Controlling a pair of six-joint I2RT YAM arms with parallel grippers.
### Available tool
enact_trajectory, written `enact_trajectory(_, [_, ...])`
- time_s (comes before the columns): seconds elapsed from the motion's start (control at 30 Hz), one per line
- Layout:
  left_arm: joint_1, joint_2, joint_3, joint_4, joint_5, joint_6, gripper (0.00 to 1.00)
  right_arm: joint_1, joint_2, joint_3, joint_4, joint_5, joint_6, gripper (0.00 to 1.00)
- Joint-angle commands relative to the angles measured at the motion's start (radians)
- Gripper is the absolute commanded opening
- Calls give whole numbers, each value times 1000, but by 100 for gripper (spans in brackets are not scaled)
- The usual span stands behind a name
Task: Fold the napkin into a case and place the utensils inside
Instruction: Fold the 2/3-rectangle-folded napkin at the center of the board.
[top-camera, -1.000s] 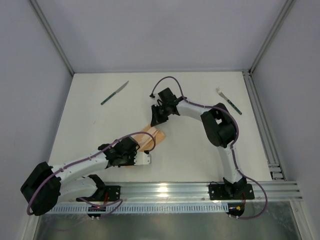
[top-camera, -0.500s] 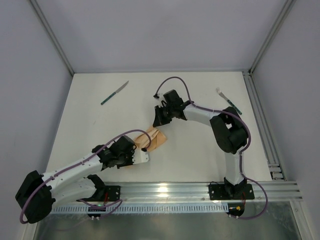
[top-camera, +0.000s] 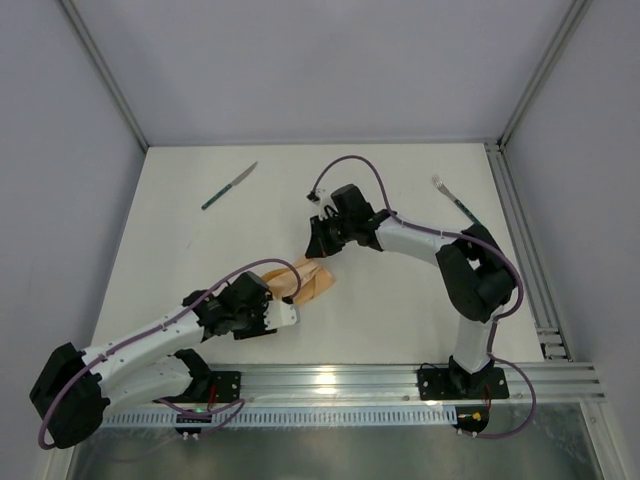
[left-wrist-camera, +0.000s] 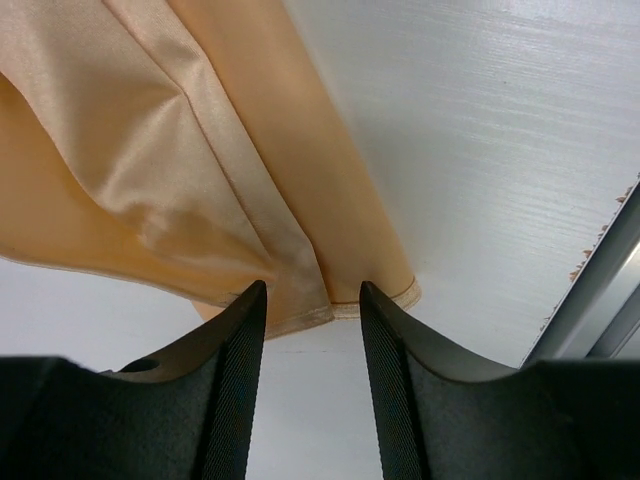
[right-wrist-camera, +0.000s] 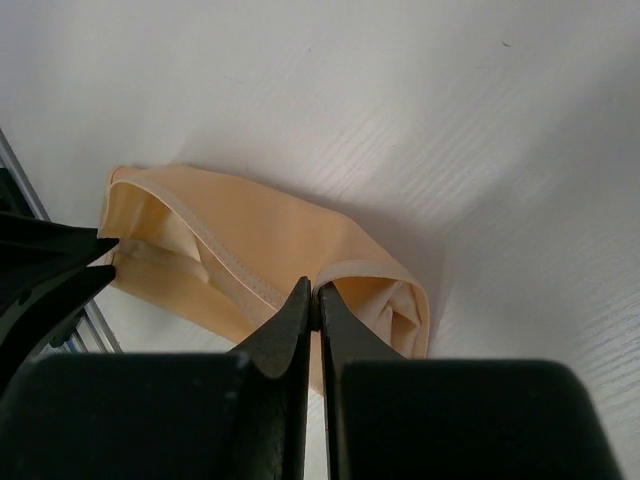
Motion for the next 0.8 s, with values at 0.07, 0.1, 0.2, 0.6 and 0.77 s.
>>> enact_trajectory(0.07, [9,-56,54,1,38,-33,48,9,-77,-75,70,-8,-43,4])
enact_trajectory(0.1, [15,-65,60,4,50,-39,49,10,-85,-100,74,-8,-46,4])
enact_trajectory(0.2, [54,-110,86,5,131,-61,52,10,-91,-140,100,-17,-46,4])
enact_trajectory(0.6, [238,-8,146,93,136,-115,65,12,-122,-242,165,-28,-63,4])
enact_trajectory(0.77, [238,105,189,23,231,-76,55,12,-134,-256,171,-25,-63,4])
